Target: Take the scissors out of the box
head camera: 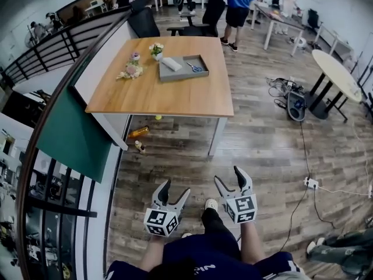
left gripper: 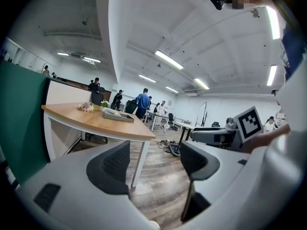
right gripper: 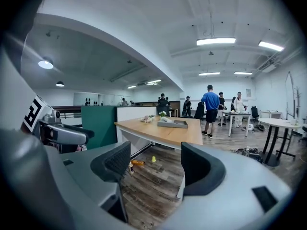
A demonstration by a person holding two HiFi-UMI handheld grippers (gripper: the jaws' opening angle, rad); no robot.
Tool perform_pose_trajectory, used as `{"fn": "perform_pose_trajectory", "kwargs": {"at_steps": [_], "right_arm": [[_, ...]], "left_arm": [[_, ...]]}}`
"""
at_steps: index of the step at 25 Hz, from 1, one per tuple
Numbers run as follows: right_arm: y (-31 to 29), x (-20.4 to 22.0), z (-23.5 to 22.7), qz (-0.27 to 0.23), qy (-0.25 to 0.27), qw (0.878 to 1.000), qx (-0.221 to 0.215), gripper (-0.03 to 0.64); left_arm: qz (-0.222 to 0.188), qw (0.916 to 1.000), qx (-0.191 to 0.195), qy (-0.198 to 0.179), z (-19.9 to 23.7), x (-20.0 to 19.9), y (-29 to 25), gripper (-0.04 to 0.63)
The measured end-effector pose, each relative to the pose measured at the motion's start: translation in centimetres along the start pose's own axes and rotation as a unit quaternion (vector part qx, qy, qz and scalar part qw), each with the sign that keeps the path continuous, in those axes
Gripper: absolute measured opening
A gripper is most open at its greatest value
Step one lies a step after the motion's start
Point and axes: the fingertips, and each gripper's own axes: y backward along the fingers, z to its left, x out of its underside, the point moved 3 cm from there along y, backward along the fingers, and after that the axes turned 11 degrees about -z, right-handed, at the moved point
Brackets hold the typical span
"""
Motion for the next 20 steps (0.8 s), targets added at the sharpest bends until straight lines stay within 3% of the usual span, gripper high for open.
{"fn": "perform_pose_trajectory", "kwargs": {"at_steps": [14, 20], "right_arm": [[-12.2, -0.9, -11.9, 0.01, 0.016, 0.998, -0.052, 0.311], [-14.4, -0.5, -14.1, 0.019, 0.018, 0.997, -0.071, 0.307]], "left_arm": [[0.005, 0.9998, -0.016, 0.014, 1.0, -0.8, -15.5, 0.302], [0.001, 0.9995, -0.025, 0.02, 0.9, -0.7, -19.4, 0.301]]}}
